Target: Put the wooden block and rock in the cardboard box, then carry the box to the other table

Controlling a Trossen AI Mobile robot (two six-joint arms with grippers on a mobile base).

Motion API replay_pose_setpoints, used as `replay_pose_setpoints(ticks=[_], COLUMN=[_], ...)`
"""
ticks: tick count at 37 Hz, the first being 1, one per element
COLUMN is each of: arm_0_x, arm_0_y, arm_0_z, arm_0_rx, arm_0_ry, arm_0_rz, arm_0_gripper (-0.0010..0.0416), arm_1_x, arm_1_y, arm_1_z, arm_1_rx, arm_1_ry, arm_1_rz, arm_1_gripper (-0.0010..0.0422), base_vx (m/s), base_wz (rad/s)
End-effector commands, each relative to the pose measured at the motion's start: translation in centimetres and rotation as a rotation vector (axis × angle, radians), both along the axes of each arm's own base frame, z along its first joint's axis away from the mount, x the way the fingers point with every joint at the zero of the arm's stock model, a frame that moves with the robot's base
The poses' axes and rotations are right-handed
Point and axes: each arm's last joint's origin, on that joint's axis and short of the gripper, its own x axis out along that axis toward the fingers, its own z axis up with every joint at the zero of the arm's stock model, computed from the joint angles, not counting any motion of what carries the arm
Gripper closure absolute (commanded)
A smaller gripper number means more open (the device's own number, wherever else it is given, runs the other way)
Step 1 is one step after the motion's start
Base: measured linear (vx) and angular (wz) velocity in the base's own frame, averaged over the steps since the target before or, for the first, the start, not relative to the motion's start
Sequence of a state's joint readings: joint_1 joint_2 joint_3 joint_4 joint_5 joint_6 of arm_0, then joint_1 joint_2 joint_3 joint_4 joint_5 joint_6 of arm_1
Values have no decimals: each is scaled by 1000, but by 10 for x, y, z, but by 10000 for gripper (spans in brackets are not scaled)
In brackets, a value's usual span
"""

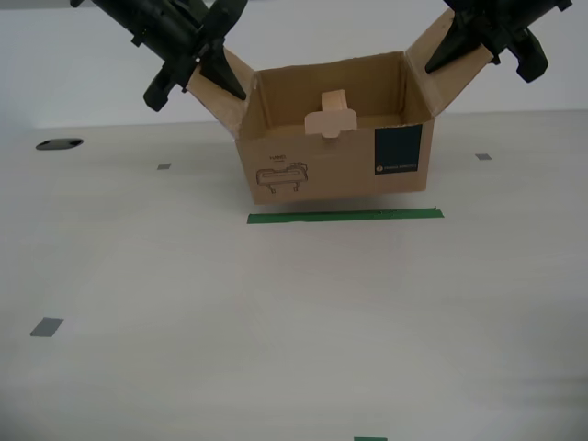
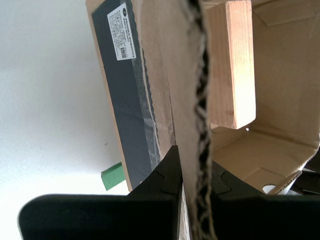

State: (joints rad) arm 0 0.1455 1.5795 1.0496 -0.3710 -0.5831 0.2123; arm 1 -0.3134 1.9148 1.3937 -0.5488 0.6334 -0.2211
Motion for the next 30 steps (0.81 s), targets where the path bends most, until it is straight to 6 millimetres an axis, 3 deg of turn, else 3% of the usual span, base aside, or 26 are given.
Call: replay_pose_setpoints(ticks=[1,14,30], arm_0_x=[2,1,12], arm_0_y=[1,0,2], arm_0_z=[5,6,31], arm_0_rx=[10,8,21], arm_0_ry=[-13,5,-69], arm_0_rz=[8,7,4], arm_0_gripper=[407,407,407], arm_1_x=[-3,-10,-14], arm_1_y=[0,2,3], arm_1_z=[9,16,41], arm_1_rx=[-14,-34,-68], arm_1_ry=[-21,14,-44], arm_1_rz=[-12,-28,-24], arm_1_gripper=[414,414,413], base_vx=[0,0,-77], base_wz=[0,0,-8])
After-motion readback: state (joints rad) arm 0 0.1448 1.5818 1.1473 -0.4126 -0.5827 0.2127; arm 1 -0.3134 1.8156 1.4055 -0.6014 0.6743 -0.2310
